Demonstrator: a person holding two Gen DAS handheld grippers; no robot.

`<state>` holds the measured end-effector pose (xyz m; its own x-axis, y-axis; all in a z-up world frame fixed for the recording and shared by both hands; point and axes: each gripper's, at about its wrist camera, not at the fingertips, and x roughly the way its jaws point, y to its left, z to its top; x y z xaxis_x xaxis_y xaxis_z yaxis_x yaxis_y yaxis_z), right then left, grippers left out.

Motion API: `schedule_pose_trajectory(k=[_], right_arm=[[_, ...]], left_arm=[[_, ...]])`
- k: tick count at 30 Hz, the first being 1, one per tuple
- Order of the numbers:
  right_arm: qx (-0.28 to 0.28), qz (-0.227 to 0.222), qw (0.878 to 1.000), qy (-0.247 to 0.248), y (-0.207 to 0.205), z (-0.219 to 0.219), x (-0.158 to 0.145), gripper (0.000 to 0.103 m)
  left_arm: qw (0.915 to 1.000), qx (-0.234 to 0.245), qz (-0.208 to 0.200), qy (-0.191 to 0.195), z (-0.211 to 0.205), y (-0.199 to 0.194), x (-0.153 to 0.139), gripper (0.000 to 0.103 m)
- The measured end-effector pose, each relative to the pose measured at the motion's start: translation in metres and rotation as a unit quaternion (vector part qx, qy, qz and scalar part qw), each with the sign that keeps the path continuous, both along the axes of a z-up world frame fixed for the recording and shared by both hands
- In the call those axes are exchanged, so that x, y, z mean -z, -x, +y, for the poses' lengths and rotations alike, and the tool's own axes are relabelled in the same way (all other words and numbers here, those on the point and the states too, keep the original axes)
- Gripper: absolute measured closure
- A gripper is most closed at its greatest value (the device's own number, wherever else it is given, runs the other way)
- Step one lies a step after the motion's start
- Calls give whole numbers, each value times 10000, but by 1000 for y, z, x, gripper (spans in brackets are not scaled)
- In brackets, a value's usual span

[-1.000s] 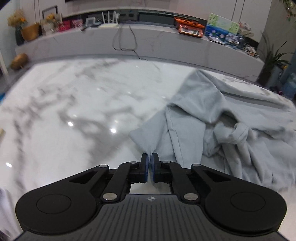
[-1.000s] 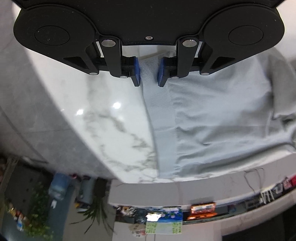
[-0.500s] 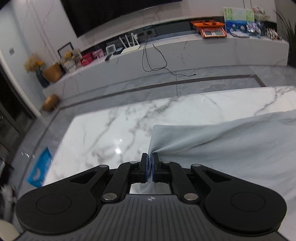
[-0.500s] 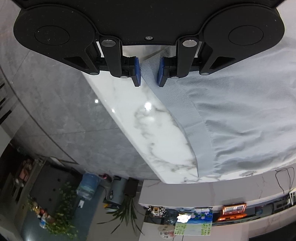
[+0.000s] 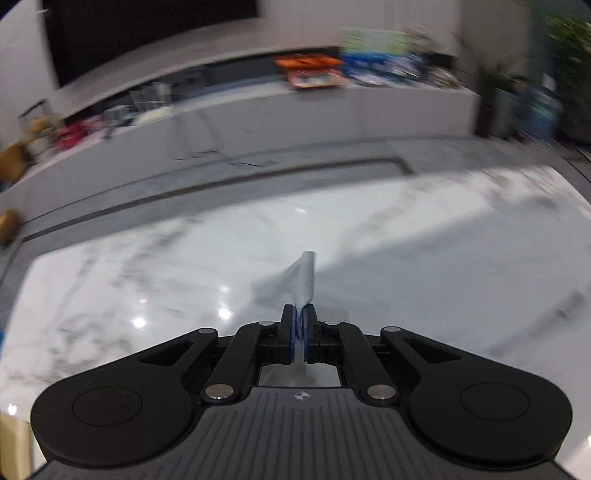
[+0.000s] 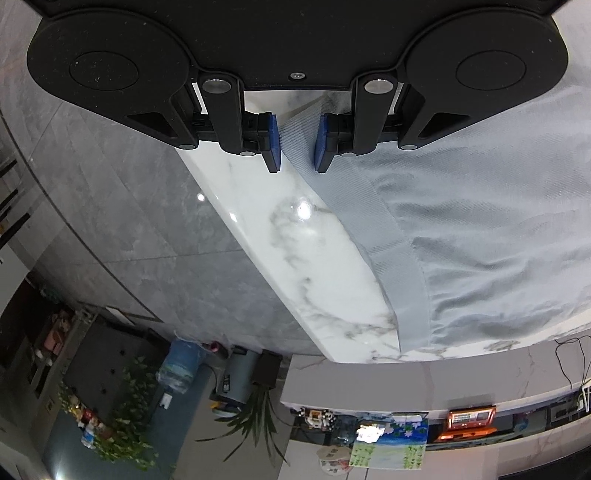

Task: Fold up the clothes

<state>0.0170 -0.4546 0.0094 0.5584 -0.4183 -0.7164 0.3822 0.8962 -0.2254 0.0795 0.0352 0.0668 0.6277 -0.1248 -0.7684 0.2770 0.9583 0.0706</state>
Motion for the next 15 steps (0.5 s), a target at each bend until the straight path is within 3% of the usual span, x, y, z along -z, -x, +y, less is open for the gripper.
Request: schedule_pose_trajectory(k=[5,9,13,15], right_arm=[[-13,-237,9997,55,2,5,-10,85],[-268,-432,9987,64,2,16,-18,81],[-542,-380,9976,-190,-3,25,-16,81],[-678,-355,9966,-318,-6,30,-15,81]], left_arm=[[9982,483,350,-56,-25,30,28,99],[9969,567,470,269,-16,45,43,89],[9940,472,411,892,12,52,26,60],[9943,342,194,990,30,54,7,56]])
